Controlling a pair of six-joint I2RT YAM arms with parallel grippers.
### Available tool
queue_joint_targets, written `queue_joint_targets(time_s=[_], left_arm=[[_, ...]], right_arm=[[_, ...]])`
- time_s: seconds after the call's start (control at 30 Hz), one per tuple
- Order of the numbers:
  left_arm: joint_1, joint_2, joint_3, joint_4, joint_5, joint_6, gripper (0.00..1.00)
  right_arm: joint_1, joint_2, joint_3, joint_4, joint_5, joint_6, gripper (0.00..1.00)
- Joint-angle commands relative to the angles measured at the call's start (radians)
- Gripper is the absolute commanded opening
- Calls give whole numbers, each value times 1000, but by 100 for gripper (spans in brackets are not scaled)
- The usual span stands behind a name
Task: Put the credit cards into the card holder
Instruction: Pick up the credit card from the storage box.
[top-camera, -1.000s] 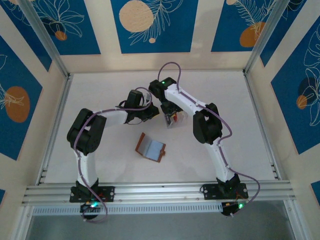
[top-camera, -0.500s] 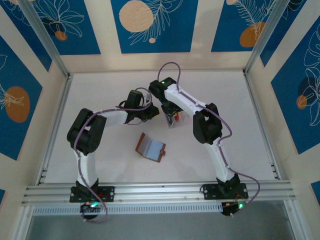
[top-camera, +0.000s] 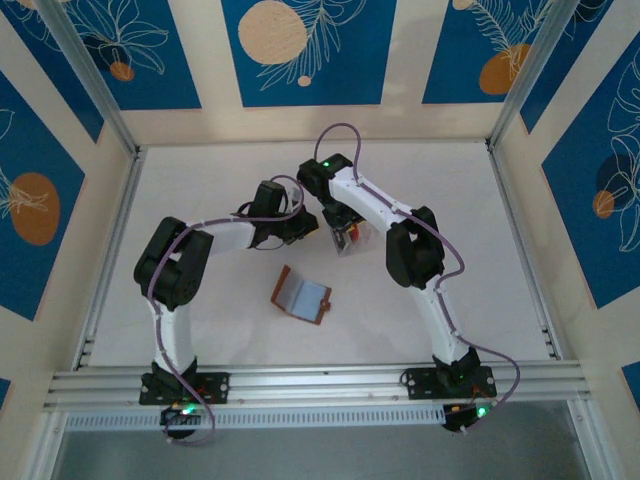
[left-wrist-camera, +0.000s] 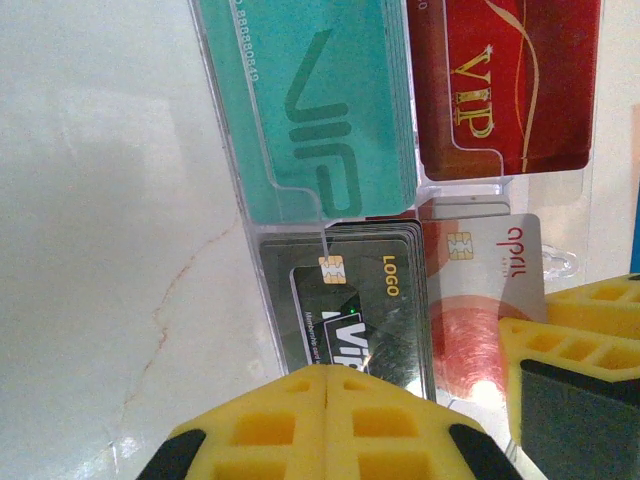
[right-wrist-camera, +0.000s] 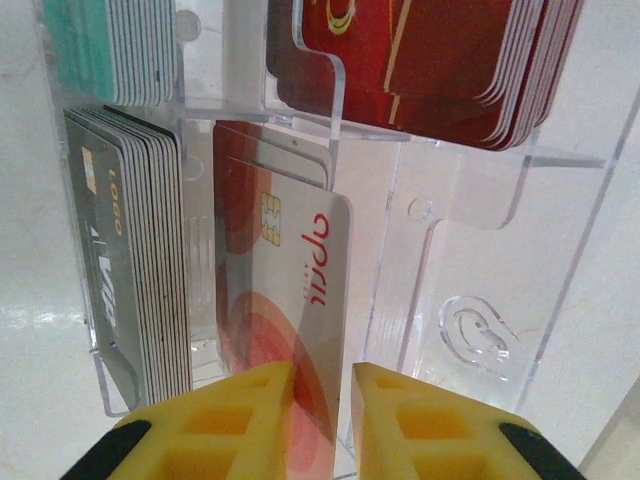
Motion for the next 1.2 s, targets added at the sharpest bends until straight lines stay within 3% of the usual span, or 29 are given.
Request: queue_joint_targets(time_s=[0.0, 0.7, 1.17], left_arm=[[8, 14, -5, 9, 20, -3, 0], [8, -9, -9, -13, 15, 10, 0], [8, -142, -59, -123, -15, 88, 0]], right_arm=[[3, -12, 30, -46, 31, -3, 22], [4, -25, 56, -66, 15, -21, 13], [10, -49, 61, -78, -17, -41, 5]])
